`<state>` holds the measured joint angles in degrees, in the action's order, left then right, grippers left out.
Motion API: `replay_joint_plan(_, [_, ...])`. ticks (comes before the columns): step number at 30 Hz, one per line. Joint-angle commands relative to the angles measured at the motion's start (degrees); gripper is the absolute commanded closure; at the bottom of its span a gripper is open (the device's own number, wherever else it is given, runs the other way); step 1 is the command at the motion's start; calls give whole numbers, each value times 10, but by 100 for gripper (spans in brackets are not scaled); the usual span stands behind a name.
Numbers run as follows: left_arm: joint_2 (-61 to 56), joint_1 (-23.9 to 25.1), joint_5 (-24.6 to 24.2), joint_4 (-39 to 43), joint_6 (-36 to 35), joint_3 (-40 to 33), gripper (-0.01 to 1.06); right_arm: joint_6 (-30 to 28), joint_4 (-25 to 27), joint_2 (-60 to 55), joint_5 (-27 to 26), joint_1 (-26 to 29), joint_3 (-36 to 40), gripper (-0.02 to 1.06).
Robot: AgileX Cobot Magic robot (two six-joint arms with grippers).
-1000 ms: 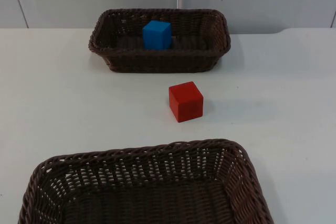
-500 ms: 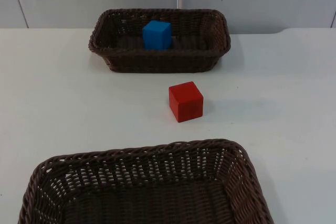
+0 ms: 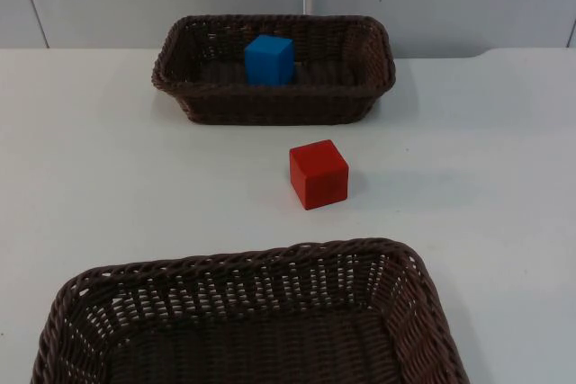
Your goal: Pick up one cube with the left hand and place it into the upper basket. Pick up one cube with the right hand and place it into the lower basket.
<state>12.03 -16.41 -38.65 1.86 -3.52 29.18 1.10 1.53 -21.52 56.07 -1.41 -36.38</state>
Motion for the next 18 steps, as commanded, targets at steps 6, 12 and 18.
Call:
replay_joint_plan(6, [-2, -1, 0, 1, -3, 4, 27, -6, 3, -168, -14, 2, -52, -1])
replay_joint_plan(12, [-2, -1, 0, 1, -3, 4, 27, -11, 26, -284, -12, 2, -94, -1])
replay_joint_plan(18, [-2, -1, 0, 1, -3, 4, 27, -20, 34, -372, -12, 2, -128, -1])
